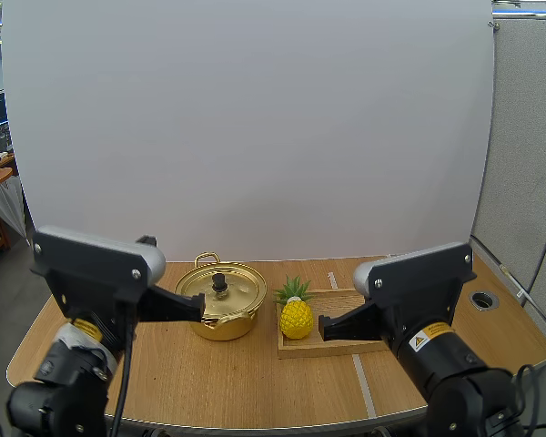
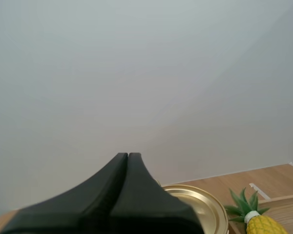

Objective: Open the pot, put the grape inside, and close it

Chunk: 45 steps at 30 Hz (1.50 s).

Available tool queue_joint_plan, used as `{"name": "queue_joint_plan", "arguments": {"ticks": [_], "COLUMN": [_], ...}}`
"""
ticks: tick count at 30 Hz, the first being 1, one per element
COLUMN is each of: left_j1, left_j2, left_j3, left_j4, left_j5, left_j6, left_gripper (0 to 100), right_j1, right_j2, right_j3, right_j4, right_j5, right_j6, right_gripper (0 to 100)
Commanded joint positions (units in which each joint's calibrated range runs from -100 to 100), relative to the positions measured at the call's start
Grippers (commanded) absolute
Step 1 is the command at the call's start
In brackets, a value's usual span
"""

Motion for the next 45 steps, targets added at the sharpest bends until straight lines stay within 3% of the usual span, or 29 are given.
{"name": "queue_joint_plan", "arguments": {"ticks": [1,5,11,16,23,37,42,45], "left_j1": [0.09,0.09,0.35,0.87,0.96,2.10,2.10,2.10], "left_j2": [-0.3,-0.3,-0.3,-0.3,-0.3,-0.3,0.0,0.4], "left_j3": [4.6,9.0,9.0,9.0,9.0,9.0,9.0,9.0], "left_j4": [-1.5,-1.5,-1.5,-1.5,1.0,1.1,4.0,4.0], "left_j5": [-8.2,-16.6,-7.5,3.1,14.8,15.8,16.9,14.7], "left_j6": [-1.0,-1.5,-2.3,-3.8,-4.6,-6.4,2.3,-2.9], "left_gripper": [0,0,0,0,0,0,0,0], "right_j1": [-0.3,-0.4,-1.3,-1.9,-3.2,-3.3,-3.3,-3.2], "right_j2": [-0.4,-0.4,-0.4,-0.4,-0.4,-0.4,-0.4,-0.4], "right_j3": [3.6,4.9,4.9,4.9,4.9,4.9,4.9,4.9], "right_j4": [0.2,0.2,0.5,-0.3,-0.7,-1.3,-3.4,-3.3], "right_j5": [-6.8,-6.3,0.3,14.7,16.2,16.3,16.1,16.1], "right_j6": [-0.1,-0.4,-0.4,-0.4,0.0,3.6,2.4,4.4], "right_gripper": [0,0,0,0,0,0,0,0]}}
